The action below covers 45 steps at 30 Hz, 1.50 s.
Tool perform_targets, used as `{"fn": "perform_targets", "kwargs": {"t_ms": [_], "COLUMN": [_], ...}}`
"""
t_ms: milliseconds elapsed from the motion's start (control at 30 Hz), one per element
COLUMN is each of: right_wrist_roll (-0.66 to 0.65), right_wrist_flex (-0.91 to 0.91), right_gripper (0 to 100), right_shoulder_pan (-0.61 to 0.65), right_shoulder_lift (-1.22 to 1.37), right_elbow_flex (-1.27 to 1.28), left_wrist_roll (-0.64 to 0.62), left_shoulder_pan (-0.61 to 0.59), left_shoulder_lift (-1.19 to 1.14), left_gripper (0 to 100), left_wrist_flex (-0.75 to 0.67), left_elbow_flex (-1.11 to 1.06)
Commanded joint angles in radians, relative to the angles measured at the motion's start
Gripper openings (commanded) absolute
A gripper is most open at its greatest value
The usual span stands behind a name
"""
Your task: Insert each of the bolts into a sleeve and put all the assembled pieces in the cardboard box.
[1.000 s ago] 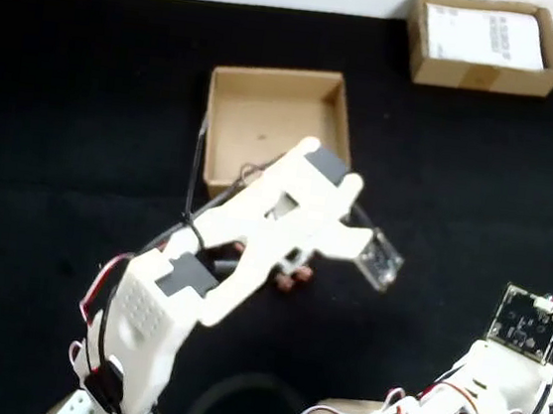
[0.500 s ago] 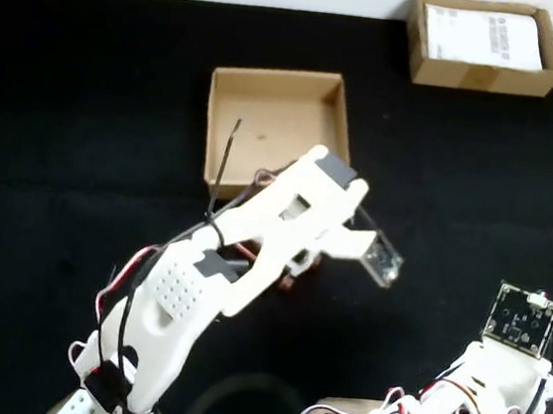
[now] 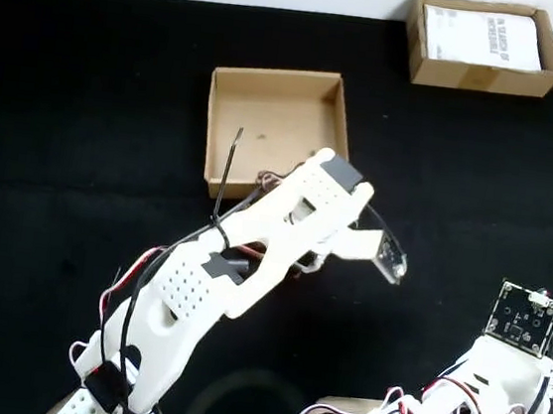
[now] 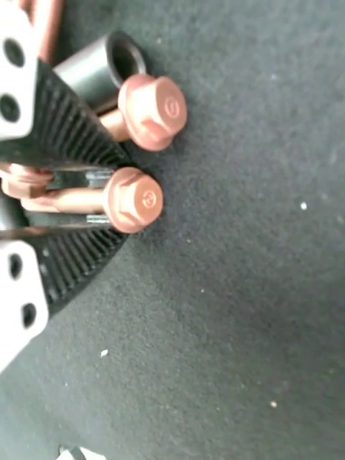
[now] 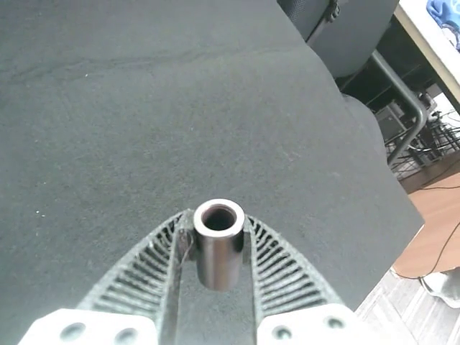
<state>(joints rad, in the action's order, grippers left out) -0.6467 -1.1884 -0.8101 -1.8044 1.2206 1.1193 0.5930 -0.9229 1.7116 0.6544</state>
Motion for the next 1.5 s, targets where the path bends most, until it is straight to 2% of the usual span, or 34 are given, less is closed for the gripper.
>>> {"fn": "perform_targets", "kwargs": {"t_ms": [0,133,267,367,433,533,633,733,933,1167,1233,1467], "right_wrist_roll": [0.028,0.103,0.103,0.115,0.193,0.307,0.364,0.385,0.393,0.703,0.736,0.818], "right_wrist_flex": [-0.027,-0.097,-0.131,-0.122,-0.101,-0.041,0.010,0.021,0.065,0.231,0.240,0.237], "right_gripper": [0.7,0.7,0.7,0.7,0.7,0.7,0.7,0.7,0.7,0.7,0.7,0.7], "right_shoulder_pan": [-0.001,0.022,0.104,0.217,0.286,0.403,0.529,0.653,0.823,1.012,1.098,1.363], "right_shoulder_lift": [0.007,0.008,0.010,0.048,0.102,0.216,0.348,0.487,0.687,0.785,0.776,0.665], "right_elbow_flex": [0.007,0.013,0.016,0.051,0.061,0.058,0.031,-0.033,-0.213,-0.328,-0.349,-0.352], "left_wrist_roll": [-0.081,-0.172,-0.219,-0.219,-0.264,-0.450,-0.623,-0.779,-1.091,-1.456,-1.499,-1.505], "left_shoulder_pan": [0.001,0.004,0.007,0.013,0.042,0.053,0.054,0.047,0.021,-0.088,-0.130,-0.191], "left_shoulder_lift": [0.004,0.077,0.205,0.311,0.397,0.533,0.653,0.753,0.915,1.079,1.119,1.248], "left_gripper": [1,1,1,1,1,1,1,1,1,1,1,1], "left_wrist_flex": [0.000,0.034,0.035,0.029,0.032,0.026,0.005,-0.032,-0.035,-0.063,-0.035,0.049], "left_elbow_flex": [0.035,0.090,0.101,0.102,0.102,0.102,0.102,0.097,0.097,0.096,0.096,0.022]}}
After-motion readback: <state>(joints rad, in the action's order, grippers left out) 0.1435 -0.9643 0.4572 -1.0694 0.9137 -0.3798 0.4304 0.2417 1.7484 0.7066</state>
